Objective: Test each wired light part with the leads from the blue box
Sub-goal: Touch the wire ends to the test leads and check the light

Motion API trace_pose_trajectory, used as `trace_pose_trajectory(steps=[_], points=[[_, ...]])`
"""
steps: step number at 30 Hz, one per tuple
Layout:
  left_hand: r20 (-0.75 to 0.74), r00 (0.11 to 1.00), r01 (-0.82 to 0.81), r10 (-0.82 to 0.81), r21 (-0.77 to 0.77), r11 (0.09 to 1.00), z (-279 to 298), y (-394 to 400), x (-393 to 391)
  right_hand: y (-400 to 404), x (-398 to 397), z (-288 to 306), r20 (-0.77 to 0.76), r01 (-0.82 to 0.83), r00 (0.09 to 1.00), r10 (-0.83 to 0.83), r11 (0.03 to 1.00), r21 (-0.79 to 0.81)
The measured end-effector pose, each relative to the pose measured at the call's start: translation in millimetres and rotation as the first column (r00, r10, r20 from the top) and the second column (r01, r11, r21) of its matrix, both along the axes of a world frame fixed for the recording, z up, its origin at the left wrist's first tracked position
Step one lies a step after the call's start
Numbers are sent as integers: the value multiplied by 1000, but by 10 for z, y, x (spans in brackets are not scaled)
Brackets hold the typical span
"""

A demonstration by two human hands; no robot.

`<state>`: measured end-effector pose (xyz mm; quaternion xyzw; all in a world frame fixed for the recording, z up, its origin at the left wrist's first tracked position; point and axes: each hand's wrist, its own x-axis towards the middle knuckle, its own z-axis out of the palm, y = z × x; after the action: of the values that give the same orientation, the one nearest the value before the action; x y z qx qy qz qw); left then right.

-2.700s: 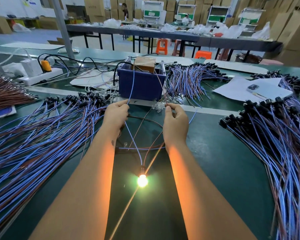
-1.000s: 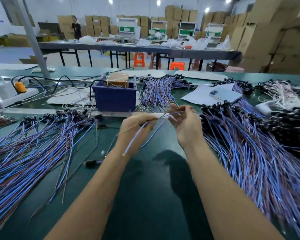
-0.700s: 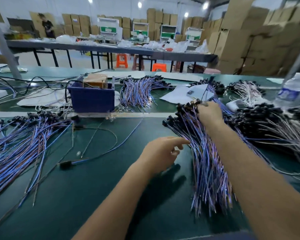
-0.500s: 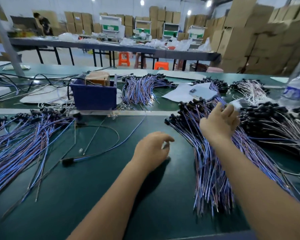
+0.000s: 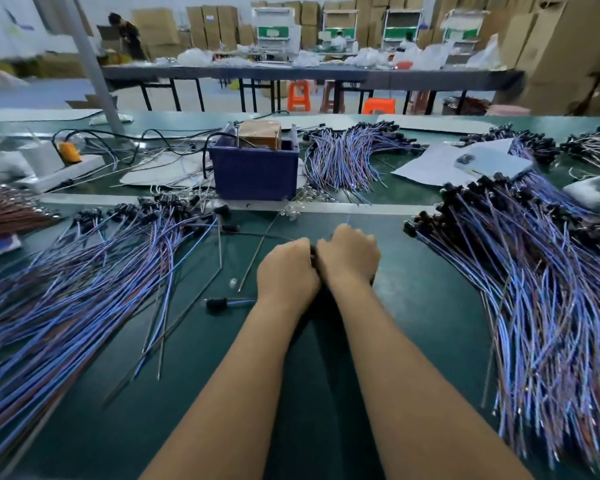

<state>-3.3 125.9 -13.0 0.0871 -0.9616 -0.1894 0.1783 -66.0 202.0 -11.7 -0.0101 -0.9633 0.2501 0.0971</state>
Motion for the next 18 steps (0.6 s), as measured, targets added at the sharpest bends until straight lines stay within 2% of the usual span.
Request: trace_pose_trajectory(steps=[1, 2, 3, 4, 5, 6, 7, 8, 10, 11, 12, 16, 18], points=[[38, 998, 46, -53, 167, 985, 37, -45, 18, 12, -14, -20, -13, 4, 1000, -4, 1000, -21], [109, 982, 94, -151, 407, 908, 90, -103, 28, 45, -33, -35, -22, -13, 1000, 12, 998, -56], [192, 932, 110, -307, 658, 745, 162, -165, 52, 87, -54, -47, -26, -44, 999, 42, 994, -95], [242, 858, 58, -453, 831, 554, 228, -230, 73, 128, -68, -52, -29, -82, 996, 79, 987, -137], [259, 804, -5, -535, 903, 430, 279, -298, 80, 155, -78, -47, -34, -117, 993, 112, 977, -178], [282, 787, -46, -549, 914, 403, 305, -359, 72, 171, -76, -45, -39, -145, 989, 140, 966, -215], [306, 811, -64, -498, 894, 444, 311, -399, 49, 180, -72, -44, -46, -169, 986, 162, 954, -246], [307, 869, -66, -387, 849, 525, 295, -419, 4, 179, -65, -46, -48, -191, 982, 185, 944, -268], [211, 973, -90, -99, 731, 676, 235, -417, -98, 153, -36, -52, -43, -245, 969, 243, 928, -281], [148, 989, -97, -12, 702, 706, 205, -402, -143, 132, -14, -54, -49, -281, 959, 279, 919, -277], [110, 994, -83, 7, 705, 704, 184, -379, -180, 106, 9, -50, -64, -320, 947, 315, 908, -272], [60, 992, 15, -115, 827, 562, 122, -344, -235, 12, 84, -4, -120, -427, 904, 411, 889, -166], [40, 986, 31, -164, 912, 409, 145, -372, -223, -1, 106, 24, -118, -423, 904, 411, 899, -112]])
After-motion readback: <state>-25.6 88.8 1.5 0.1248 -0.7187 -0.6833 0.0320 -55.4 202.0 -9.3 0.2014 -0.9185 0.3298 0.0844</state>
